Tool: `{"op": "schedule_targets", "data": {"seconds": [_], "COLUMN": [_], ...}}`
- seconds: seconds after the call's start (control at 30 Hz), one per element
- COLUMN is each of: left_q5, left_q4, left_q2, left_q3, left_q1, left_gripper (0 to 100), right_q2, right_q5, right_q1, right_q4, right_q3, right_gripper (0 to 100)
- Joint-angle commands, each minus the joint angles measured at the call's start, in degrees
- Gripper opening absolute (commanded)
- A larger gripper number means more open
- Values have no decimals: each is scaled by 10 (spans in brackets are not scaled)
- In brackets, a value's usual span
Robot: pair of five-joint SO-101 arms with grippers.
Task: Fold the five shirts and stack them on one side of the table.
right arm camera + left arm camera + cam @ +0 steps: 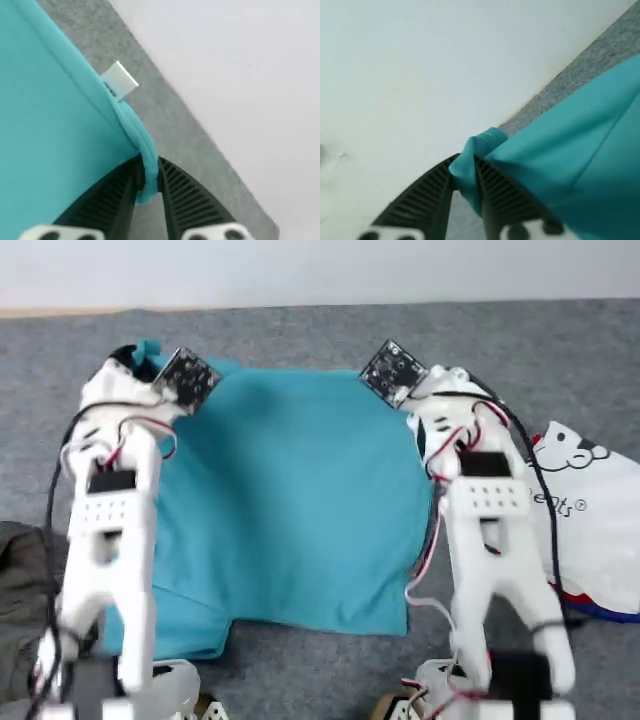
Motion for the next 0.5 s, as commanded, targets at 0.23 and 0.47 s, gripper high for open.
{"op": "schedule_targets", "data": {"seconds": [0.23, 0.47], "left_q5": [-5, -5], "left_q4": [-21, 48], "left_q2": [278, 308], "left_q3": [-311, -339], "left_q1": [-1, -1], "left_gripper": [5, 5], "right_q2": [257, 309], "right_q5": [49, 49], "right_q1": [-2, -14], "right_q4": [-29, 64], "right_q3": [-349, -428], "right_gripper": [11, 11]}}
